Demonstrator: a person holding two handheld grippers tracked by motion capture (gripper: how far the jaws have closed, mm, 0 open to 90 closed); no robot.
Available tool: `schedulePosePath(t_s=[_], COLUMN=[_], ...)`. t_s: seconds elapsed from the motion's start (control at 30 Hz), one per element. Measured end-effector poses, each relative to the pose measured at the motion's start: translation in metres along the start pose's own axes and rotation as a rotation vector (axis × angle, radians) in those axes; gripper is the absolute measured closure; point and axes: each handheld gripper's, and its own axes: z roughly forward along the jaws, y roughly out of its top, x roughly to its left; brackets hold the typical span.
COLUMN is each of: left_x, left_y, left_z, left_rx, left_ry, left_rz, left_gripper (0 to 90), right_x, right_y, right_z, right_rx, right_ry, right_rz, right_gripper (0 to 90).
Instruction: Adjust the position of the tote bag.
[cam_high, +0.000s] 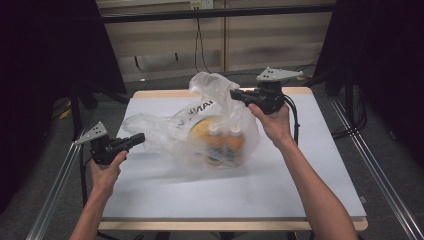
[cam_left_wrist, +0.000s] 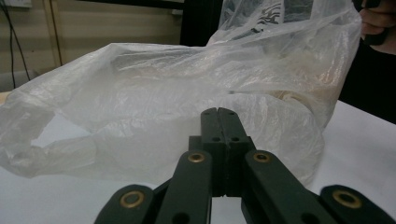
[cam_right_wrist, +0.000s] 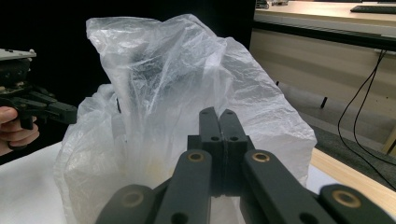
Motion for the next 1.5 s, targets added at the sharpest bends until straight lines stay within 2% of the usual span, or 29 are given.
schedulePosePath(t_s=[0.1, 0.13, 0.3, 0.43, 0.47, 0.5, 0.53, 0.63, 0.67, 0.7, 0.73, 0.8, 0.87, 0.93, 1.07, 1.17, 1.2, 1.33, 1.37, 1.5], left_x=[-0.005, -0.007, -0.011, -0.014, -0.015, -0.017, -0.018, -0.022, -0.023, -0.024, -0.026, -0.027, -0.029, -0.035, -0.043, -0.05, -0.053, -0.063, -0.064, -0.073], left_y=[0.004, 0.005, 0.009, 0.016, 0.019, 0.021, 0.023, 0.029, 0.031, 0.032, 0.034, 0.036, 0.037, 0.042, 0.049, 0.054, 0.056, 0.057, 0.057, 0.051], left_z=[0.002, 0.004, 0.008, 0.004, 0.004, 0.003, 0.004, 0.005, 0.006, 0.007, 0.009, 0.01, 0.011, 0.011, 0.012, 0.013, 0.014, 0.023, 0.025, 0.032], left_rx=[0.003, -0.002, 0.004, -0.023, -0.037, -0.035, -0.042, -0.044, -0.045, -0.044, -0.053, -0.042, -0.048, -0.047, -0.06, -0.061, -0.054, -0.036, -0.024, 0.004], left_ry=[-0.012, -0.024, -0.018, -0.018, -0.033, -0.02, -0.031, -0.025, -0.036, -0.024, -0.032, -0.033, -0.035, -0.046, -0.066, -0.079, -0.072, -0.101, -0.106, -0.109], left_rz=[0.023, 0.019, 0.042, 0.056, 0.062, 0.068, 0.075, 0.094, 0.102, 0.104, 0.107, 0.119, 0.116, 0.147, 0.165, 0.195, 0.21, 0.237, 0.255, 0.274], left_gripper=[90.0, 90.0, 90.0, 90.0, 90.0, 90.0, 90.0, 90.0, 90.0, 90.0, 90.0, 90.0, 90.0, 90.0, 90.0, 90.0, 90.0, 90.0, 90.0, 90.0], right_x=[-0.001, -0.001, -0.004, -0.009, -0.01, -0.012, -0.013, -0.015, -0.016, -0.017, -0.017, -0.018, -0.021, -0.023, -0.025, -0.025, -0.026, -0.028, -0.028, -0.029], right_y=[0.0, 0.0, -0.001, -0.003, -0.004, -0.005, -0.005, -0.007, -0.008, -0.009, -0.009, -0.011, -0.014, -0.018, -0.025, -0.031, -0.033, -0.045, -0.047, -0.056], right_z=[-0.007, -0.009, -0.021, -0.032, -0.035, -0.039, -0.042, -0.05, -0.052, -0.055, -0.057, -0.062, -0.067, -0.072, -0.084, -0.094, -0.098, -0.111, -0.112, -0.121], right_rx=[-0.004, -0.01, -0.041, -0.068, -0.072, -0.081, -0.085, -0.1, -0.099, -0.101, -0.103, -0.107, -0.112, -0.114, -0.121, -0.123, -0.123, -0.127, -0.128, -0.13], right_ry=[-0.004, -0.004, -0.011, -0.02, -0.023, -0.029, -0.032, -0.044, -0.049, -0.052, -0.056, -0.061, -0.074, -0.084, -0.093, -0.098, -0.1, -0.114, -0.115, -0.124], right_rz=[-0.003, 0.0, 0.013, 0.03, 0.031, 0.04, 0.048, 0.062, 0.063, 0.063, 0.064, 0.069, 0.071, 0.08, 0.088, 0.095, 0.092, 0.113, 0.111, 0.131], right_gripper=[90.0, 90.0, 90.0, 90.0, 90.0, 90.0, 90.0, 90.0, 90.0, 90.0, 90.0, 90.0, 90.0, 90.0, 90.0, 90.0, 90.0, 90.0, 90.0, 90.0])
